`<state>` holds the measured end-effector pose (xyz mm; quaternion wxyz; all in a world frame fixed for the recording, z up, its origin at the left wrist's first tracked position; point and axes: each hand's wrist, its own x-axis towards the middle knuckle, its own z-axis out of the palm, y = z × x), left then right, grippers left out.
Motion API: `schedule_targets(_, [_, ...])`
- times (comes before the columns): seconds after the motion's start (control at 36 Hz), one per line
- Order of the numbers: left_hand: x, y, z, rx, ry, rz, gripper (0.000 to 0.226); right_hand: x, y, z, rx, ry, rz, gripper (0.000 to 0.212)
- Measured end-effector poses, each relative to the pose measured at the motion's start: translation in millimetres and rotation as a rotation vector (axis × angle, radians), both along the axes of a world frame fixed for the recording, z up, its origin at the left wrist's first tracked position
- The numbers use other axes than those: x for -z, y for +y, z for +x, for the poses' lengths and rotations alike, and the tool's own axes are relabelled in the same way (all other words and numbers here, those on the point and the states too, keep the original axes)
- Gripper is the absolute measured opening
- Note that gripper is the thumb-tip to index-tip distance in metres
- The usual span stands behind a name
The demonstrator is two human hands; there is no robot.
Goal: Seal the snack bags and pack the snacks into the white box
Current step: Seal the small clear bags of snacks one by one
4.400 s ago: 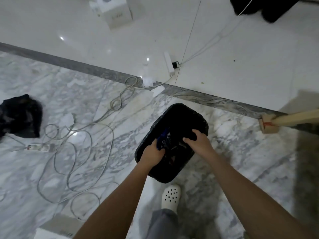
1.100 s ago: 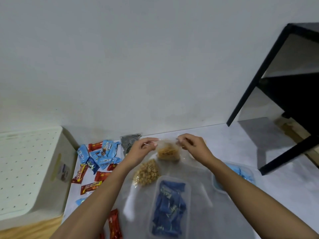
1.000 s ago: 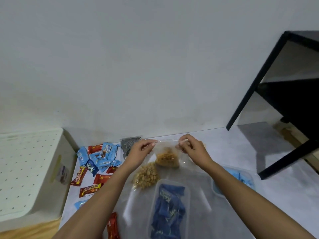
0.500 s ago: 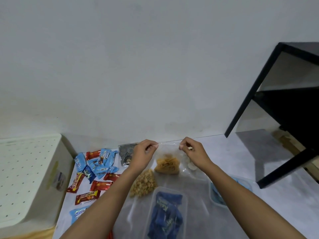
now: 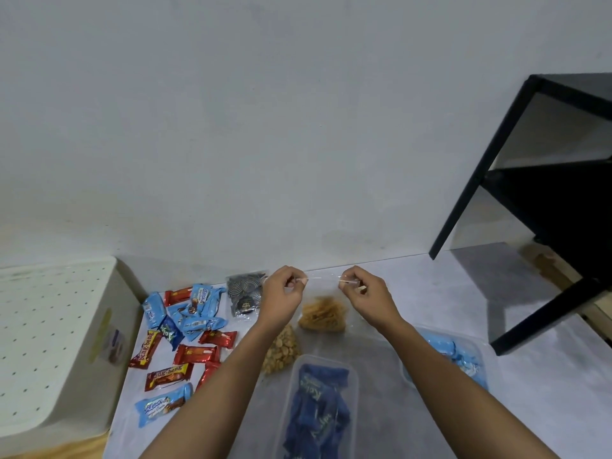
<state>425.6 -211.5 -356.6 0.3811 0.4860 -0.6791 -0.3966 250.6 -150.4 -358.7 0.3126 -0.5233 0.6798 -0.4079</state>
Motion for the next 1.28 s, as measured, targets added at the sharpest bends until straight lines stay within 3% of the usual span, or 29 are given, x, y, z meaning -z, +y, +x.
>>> schedule_targets(0.47, [3,5,3,0.008,0.03,0.041,0.012,-14,0,7,-0.029,0.109,0.011,0.012])
schedule_targets(0.64, [3,9,-1,-0.033,0.022,0.036,0.011,-15,-1,11,0.046,0.016,0.048,0.005])
schedule_targets(1.08, [-2,12,0,-0.021,-0.064,0.013,0.013,-29,-7,21,-0.04,0.377,0.013,0.009])
schedule_targets(1.28, [-3,9,4,-0.013,-0.003,0.075,0.01,-31,-12,23,-0.108,0.441,0.026,0.008])
